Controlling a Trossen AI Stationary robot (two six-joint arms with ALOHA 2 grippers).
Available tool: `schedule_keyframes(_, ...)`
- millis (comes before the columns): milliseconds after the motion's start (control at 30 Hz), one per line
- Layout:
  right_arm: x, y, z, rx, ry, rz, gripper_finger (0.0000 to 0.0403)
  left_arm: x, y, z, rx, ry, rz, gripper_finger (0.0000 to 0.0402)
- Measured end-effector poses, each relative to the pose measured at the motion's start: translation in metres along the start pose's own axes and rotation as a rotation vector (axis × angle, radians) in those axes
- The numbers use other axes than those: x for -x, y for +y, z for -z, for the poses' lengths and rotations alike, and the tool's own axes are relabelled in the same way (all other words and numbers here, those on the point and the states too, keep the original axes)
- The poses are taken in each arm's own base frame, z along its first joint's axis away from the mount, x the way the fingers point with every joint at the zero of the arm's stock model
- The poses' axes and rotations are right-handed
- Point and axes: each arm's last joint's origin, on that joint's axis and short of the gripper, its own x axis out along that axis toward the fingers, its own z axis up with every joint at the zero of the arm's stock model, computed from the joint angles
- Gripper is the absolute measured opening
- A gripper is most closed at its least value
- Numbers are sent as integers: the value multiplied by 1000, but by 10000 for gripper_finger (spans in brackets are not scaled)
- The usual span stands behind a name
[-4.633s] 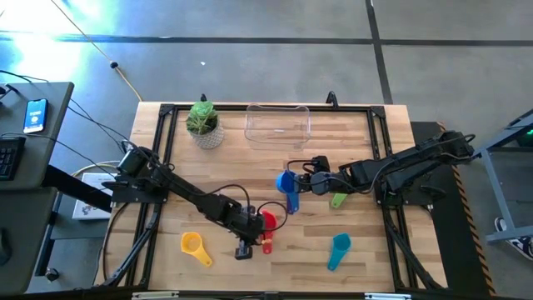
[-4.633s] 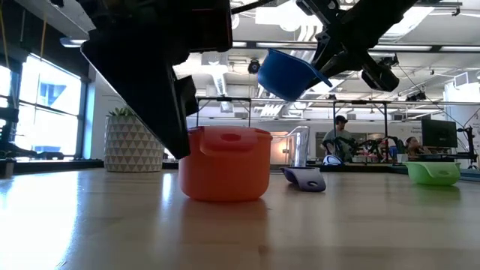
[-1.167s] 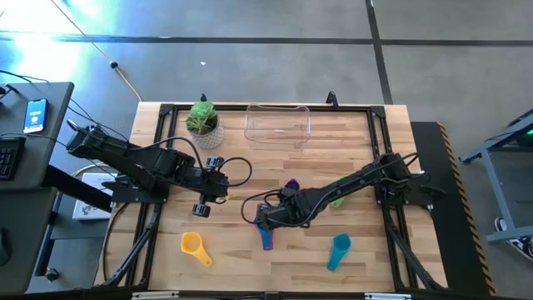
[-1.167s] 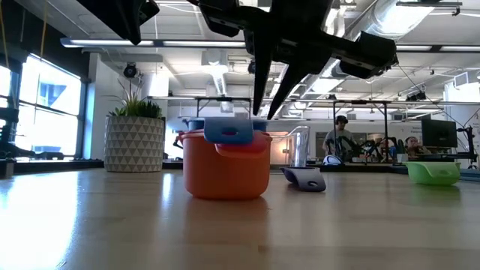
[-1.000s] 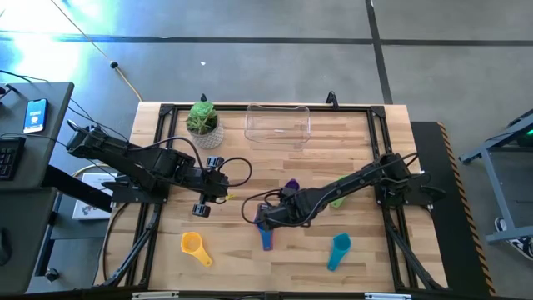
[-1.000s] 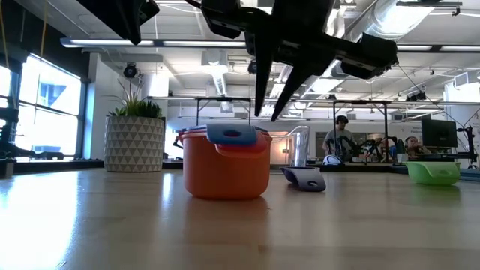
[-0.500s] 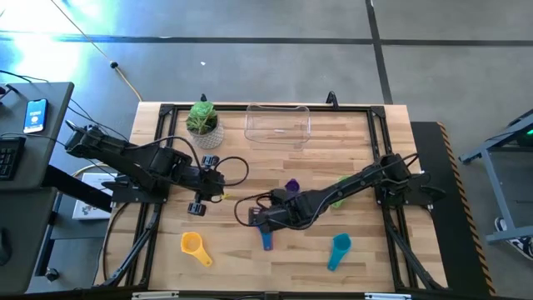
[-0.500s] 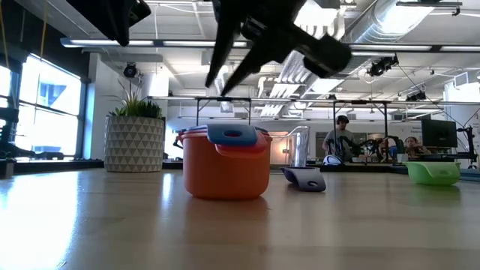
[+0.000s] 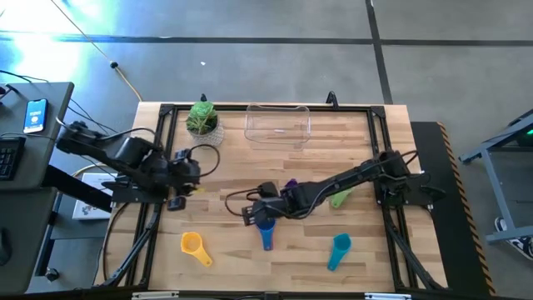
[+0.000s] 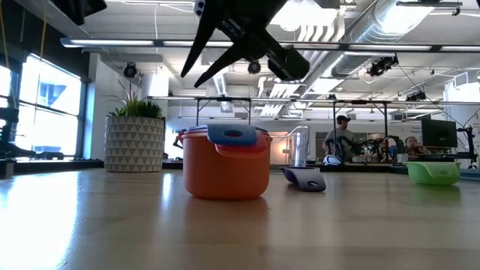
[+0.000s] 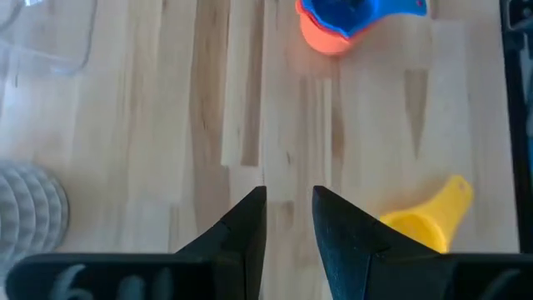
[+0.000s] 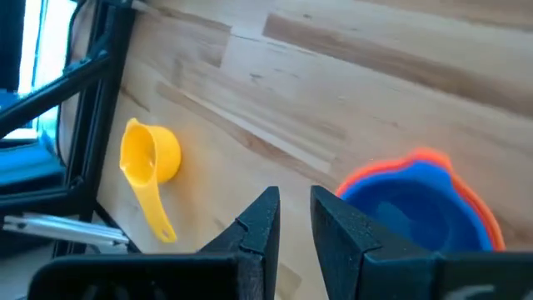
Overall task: Nest measuring cups in basket
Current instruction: Stack the yellow measuring cup into the light blue measuring cup
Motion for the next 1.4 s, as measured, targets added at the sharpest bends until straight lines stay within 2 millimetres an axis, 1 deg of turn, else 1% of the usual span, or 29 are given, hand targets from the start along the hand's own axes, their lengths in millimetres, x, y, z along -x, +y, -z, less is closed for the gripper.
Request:
schedule_keyframes(133, 5, 5, -14, 48, 8, -29, 62, 10, -4, 12, -14, 12, 29, 90)
schedule_keyframes(200, 12, 10, -21, 83, -3, -48, 62, 14, -8, 17, -32, 9, 50, 90)
schedule_keyframes(400, 39, 27, -40, 184, -46, -99, 62, 20, -25, 26, -123, -6, 89, 90)
schedule_keyframes(633, 72, 41, -63, 280, -83, -47, 62, 16, -47, 34, -229, 21, 110, 90)
schedule_keyframes(767, 99, 47, -75, 364, -122, 32, 62, 0, -59, 45, -268, 79, 103, 90)
schedule_keyframes(900, 130, 53, -87, 419, -172, 79, 62, -19, -71, 56, -266, 56, 145, 90)
schedule_keyframes(1000, 153, 58, -97, 437, -219, 85, 62, -32, -77, 62, -246, 38, 168, 90)
schedule_keyframes(1100, 171, 61, -102, 456, -264, 85, 62, -43, -78, 67, -244, 32, 175, 90)
schedule_keyframes(1167, 181, 64, -105, 467, -291, 67, 62, -51, -78, 71, -237, 31, 174, 90)
schedule_keyframes(1233, 187, 65, -106, 476, -314, 44, 62, -58, -77, 74, -220, 37, 168, 90)
schedule_keyframes(1333, 190, 64, -107, 477, -317, 47, 62, -70, -76, 80, -182, 55, 172, 90)
schedule_keyframes(1400, 191, 63, -106, 481, -314, 57, 62, -75, -76, 83, -176, 61, 178, 90)
